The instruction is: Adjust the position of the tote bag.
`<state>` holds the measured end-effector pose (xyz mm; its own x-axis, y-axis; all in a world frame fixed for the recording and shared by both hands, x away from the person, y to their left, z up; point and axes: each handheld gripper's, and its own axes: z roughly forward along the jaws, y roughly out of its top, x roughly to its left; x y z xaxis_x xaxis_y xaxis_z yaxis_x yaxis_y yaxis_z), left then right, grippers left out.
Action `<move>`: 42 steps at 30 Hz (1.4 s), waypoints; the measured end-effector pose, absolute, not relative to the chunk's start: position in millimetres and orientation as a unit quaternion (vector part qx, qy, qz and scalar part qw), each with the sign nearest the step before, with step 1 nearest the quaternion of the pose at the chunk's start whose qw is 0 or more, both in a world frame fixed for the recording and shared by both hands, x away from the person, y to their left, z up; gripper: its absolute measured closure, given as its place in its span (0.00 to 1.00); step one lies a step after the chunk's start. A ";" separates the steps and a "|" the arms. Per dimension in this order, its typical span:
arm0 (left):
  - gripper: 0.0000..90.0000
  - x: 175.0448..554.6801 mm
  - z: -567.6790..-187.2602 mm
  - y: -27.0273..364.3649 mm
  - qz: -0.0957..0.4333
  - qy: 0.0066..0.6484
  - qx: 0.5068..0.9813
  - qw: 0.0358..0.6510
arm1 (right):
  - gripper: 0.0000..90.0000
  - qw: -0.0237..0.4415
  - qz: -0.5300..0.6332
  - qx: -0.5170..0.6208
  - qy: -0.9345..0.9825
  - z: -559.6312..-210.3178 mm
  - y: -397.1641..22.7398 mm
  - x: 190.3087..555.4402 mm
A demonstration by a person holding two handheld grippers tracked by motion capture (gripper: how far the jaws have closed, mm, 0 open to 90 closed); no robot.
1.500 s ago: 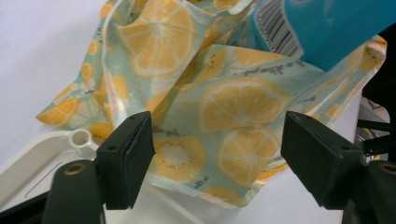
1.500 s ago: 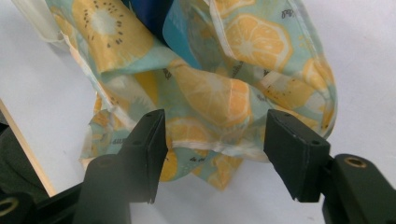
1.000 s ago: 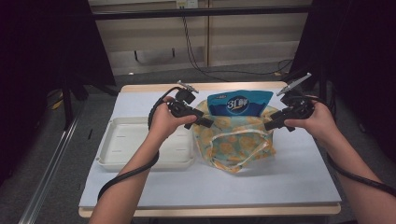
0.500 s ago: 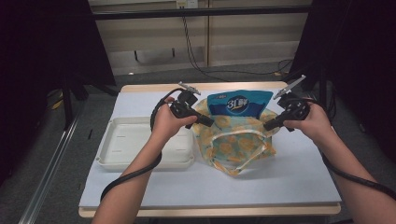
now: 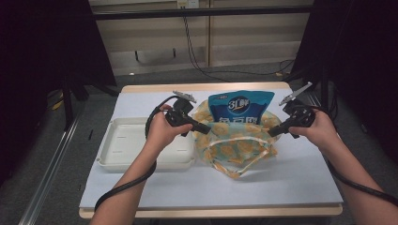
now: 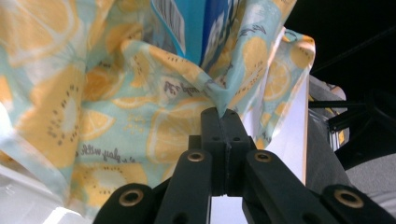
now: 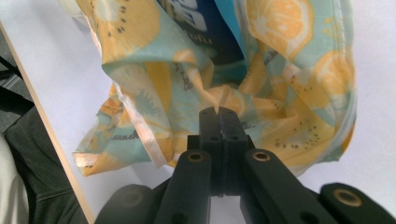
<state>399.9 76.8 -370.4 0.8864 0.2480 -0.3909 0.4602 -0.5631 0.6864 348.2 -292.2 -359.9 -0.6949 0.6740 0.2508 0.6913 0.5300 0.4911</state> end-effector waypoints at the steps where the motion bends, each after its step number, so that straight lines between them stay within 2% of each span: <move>1: 1.00 399.3 -371.8 77.5 -0.124 0.200 0.879 0.415 | 1.00 0.017 -0.290 -0.388 -0.875 -361.9 -293.4 347.6; 9: 1.00 394.0 -390.4 76.8 -0.143 0.203 0.881 0.402 | 1.00 0.009 -0.275 -0.394 -0.877 -376.6 -295.9 341.2; 26: 1.00 386.1 -416.9 79.3 -0.149 0.221 0.882 0.388 | 1.00 0.015 -0.278 -0.400 -0.873 -404.7 -297.2 335.1; 42: 1.00 374.6 -441.1 78.2 -0.159 0.217 0.899 0.345 | 1.00 0.022 -0.256 -0.402 -0.879 -421.6 -296.3 334.2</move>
<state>374.6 78.2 -441.1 0.8554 0.2807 -0.4353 0.4999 -0.6674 0.5520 334.2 -296.3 -421.6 -0.6760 0.6952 0.2445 0.7178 0.5460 0.4320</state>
